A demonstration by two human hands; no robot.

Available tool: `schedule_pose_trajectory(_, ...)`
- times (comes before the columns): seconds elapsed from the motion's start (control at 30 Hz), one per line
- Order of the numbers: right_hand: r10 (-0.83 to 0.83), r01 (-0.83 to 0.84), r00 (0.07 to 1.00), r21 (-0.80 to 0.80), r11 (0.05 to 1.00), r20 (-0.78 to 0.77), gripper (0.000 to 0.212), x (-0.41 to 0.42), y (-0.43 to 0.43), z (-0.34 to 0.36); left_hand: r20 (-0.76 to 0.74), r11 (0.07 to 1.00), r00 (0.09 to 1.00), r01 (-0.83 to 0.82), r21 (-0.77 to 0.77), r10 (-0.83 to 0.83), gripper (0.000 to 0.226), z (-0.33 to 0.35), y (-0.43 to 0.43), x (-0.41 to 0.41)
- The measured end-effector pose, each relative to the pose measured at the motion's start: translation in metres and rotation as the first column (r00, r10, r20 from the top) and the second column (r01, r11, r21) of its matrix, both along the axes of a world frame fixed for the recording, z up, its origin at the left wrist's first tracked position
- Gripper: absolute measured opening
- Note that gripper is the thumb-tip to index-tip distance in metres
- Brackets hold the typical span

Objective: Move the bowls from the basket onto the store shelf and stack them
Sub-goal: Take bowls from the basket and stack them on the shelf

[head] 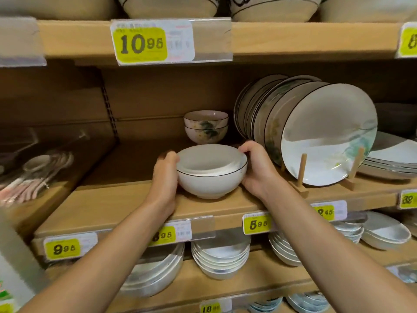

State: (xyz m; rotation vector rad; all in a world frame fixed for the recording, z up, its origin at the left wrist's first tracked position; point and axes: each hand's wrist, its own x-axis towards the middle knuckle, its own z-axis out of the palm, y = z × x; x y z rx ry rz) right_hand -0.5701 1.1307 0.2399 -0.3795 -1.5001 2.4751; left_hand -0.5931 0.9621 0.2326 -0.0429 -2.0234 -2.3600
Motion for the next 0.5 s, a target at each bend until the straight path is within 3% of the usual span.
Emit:
schedule_pose_trajectory(0.07, 0.041, -0.041, 0.999, 0.011, 0.999, 0.009, 0.029, -0.009, 0.009, 0.008, -0.080, 0.994, 0.991, -0.107, -0.004, 0.106, 0.065, -0.008, 0.001, 0.014)
schedule_pose_trajectory(0.17, 0.137, -0.139, 0.990, 0.060, 0.988, 0.045, 0.020, -0.021, 0.011, 0.016, -0.072, 0.992, 0.997, -0.007, 0.127, 0.017, 0.084, -0.014, 0.015, 0.043)
schedule_pose_trajectory(0.33, 0.163, -0.166, 0.986, 0.110, 0.980, 0.037, 0.040, -0.027, 0.013, 0.005, -0.082, 0.980, 0.986, -0.131, 0.149, 0.144, 0.072, -0.012, 0.036, 0.039)
schedule_pose_trajectory(0.5, 0.091, -0.097, 0.994, 0.107, 0.990, 0.062, 0.040, -0.023, 0.014, -0.004, -0.026, 0.976, 0.995, -0.090, 0.196, 0.097, 0.062, -0.006, 0.027, 0.025)
